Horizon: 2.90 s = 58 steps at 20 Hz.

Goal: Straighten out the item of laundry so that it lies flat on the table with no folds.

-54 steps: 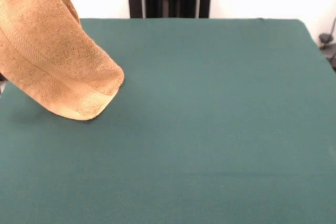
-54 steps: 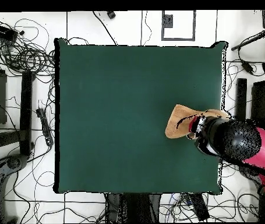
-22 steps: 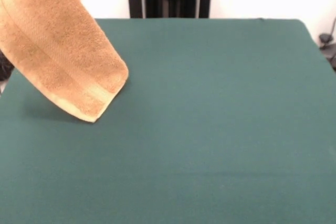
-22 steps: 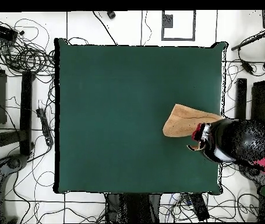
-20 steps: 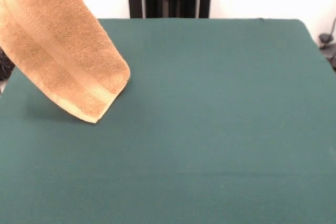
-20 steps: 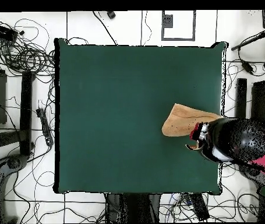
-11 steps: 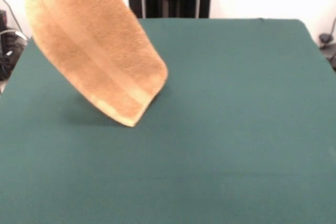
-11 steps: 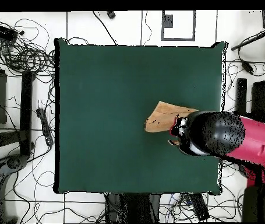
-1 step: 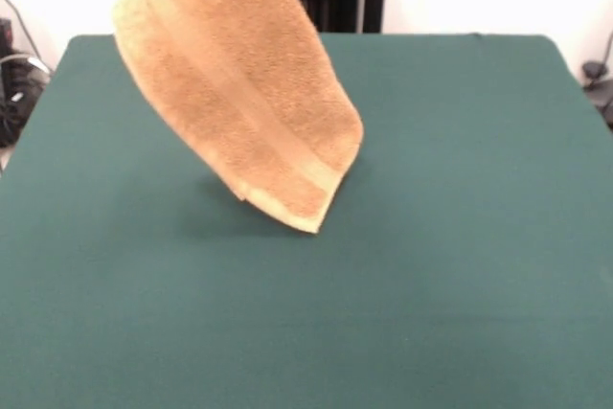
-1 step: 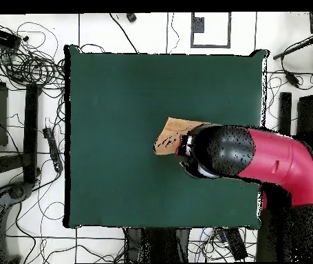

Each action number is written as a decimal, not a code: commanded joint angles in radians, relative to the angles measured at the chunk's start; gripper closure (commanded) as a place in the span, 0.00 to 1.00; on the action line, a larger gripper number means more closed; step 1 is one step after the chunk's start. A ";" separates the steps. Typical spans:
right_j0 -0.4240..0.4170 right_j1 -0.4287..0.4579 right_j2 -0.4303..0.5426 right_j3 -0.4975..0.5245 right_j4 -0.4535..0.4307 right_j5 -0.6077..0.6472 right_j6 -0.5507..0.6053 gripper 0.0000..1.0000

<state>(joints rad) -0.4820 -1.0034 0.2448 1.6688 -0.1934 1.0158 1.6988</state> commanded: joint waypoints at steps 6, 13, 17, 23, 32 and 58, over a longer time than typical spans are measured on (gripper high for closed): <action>0.068 0.009 0.015 0.108 0.026 -0.039 0.091 1.00; 0.127 0.014 -0.002 0.101 0.035 -0.042 0.171 1.00; 0.163 0.025 -0.013 0.093 0.040 -0.047 0.203 1.00; 0.207 0.038 -0.035 0.082 0.051 -0.055 0.237 1.00; 0.206 0.024 -0.069 0.102 0.081 -0.066 0.194 1.00; 0.324 0.074 -0.106 0.059 0.139 -0.077 0.242 1.00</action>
<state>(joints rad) -0.2076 -0.9946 0.1229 1.6784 -0.1119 1.0010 1.6988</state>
